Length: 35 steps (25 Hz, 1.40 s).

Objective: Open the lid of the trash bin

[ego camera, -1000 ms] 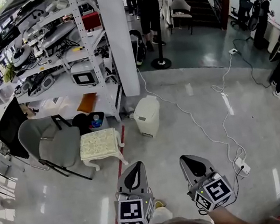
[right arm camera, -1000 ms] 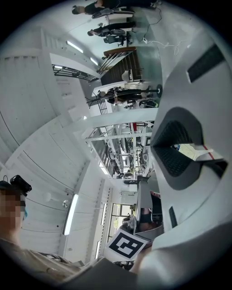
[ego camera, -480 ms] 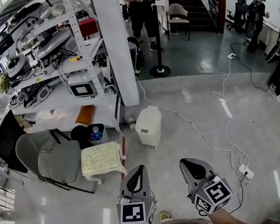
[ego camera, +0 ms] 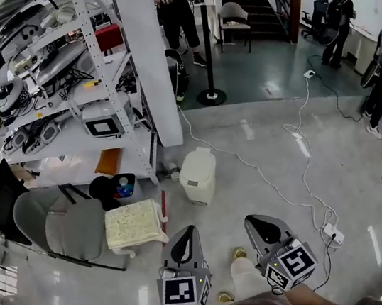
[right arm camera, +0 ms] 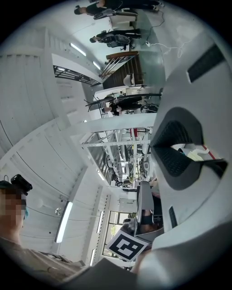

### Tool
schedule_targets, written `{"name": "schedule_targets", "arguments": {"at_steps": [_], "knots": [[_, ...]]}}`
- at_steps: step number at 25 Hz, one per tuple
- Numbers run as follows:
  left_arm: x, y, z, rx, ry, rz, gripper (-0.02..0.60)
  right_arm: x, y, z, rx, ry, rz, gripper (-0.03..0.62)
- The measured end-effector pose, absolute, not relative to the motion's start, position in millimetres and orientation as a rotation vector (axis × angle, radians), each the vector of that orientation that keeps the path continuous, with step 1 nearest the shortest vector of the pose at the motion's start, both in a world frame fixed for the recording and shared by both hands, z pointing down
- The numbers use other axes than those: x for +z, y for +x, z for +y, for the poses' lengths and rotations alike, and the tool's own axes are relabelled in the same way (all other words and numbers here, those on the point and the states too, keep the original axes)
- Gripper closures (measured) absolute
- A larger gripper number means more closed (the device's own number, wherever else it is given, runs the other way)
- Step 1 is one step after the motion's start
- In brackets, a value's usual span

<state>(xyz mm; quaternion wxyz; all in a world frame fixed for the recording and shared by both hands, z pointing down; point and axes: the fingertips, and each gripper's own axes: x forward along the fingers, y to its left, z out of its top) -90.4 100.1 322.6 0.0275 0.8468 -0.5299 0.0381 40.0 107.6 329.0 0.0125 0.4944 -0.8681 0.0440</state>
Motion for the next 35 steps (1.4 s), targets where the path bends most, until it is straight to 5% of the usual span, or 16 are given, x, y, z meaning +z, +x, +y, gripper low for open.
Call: {"name": "schedule_targets", "arguments": {"at_steps": [35], "knots": [[317, -53, -168, 0.125, 2.517, -1.825, 0.588, 324, 79, -181, 0.111, 1.318, -2.822, 0.569]]}}
